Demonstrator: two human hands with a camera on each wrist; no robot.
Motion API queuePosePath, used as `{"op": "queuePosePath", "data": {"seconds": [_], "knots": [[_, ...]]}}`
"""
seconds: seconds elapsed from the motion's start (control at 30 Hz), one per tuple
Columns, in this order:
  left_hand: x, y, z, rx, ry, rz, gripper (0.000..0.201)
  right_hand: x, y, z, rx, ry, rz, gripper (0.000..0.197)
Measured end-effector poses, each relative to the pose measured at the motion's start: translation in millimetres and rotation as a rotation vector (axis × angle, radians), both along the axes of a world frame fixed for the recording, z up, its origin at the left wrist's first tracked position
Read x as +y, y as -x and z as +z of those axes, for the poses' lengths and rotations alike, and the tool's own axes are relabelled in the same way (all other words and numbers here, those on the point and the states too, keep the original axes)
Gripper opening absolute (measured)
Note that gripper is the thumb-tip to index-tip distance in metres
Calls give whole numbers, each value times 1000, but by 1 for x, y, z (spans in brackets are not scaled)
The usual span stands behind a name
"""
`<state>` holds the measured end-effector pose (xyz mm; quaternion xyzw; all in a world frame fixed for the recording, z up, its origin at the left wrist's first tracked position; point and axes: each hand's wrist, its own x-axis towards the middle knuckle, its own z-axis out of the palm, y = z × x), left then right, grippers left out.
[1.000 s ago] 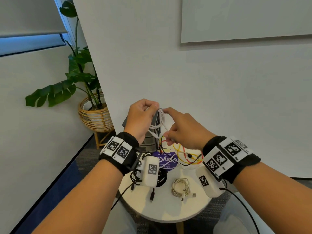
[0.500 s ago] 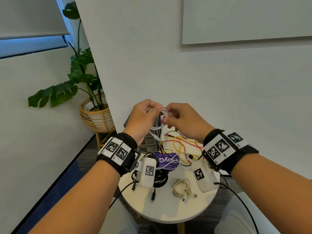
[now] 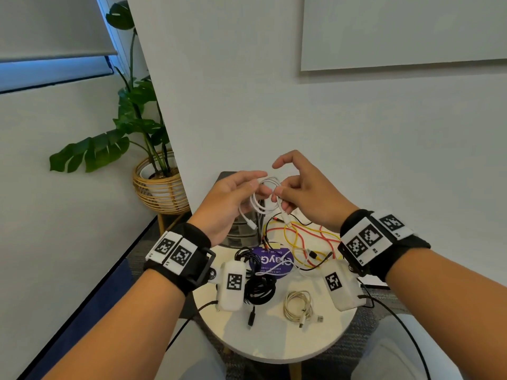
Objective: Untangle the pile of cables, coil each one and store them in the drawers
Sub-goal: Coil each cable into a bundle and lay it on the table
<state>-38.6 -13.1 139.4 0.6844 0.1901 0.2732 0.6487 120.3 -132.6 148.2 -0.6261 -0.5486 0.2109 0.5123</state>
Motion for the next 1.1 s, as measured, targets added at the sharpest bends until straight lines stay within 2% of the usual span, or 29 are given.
{"op": "queuePosePath", "data": {"seconds": [0.1,0.4,0.47,0.6,0.7,0.83,0.97,1.1], "knots": [[-1,3,0,85,-72,3,31,0,-3,-1,-64,-11,-27,28],[5,13,0,303,-230,54,20,1,-8,-10,-262,-80,-159,23],[5,16,5,257,-182,75,17,0,-9,-12,-285,-91,-176,24],[-1,16,13,22,-13,134,15,-1,-8,-13,-333,-100,-186,25],[-5,11,11,-81,-16,235,15,-1,-6,-10,-355,-106,-170,25],[-9,5,5,-101,-167,341,11,-1,-5,-7,-339,-115,-172,25],[-8,2,-4,-11,-518,389,10,-3,-8,-8,-247,-118,-195,23],[-7,-4,-2,6,-558,379,9,-4,-10,-10,-16,-118,-166,24]]}}
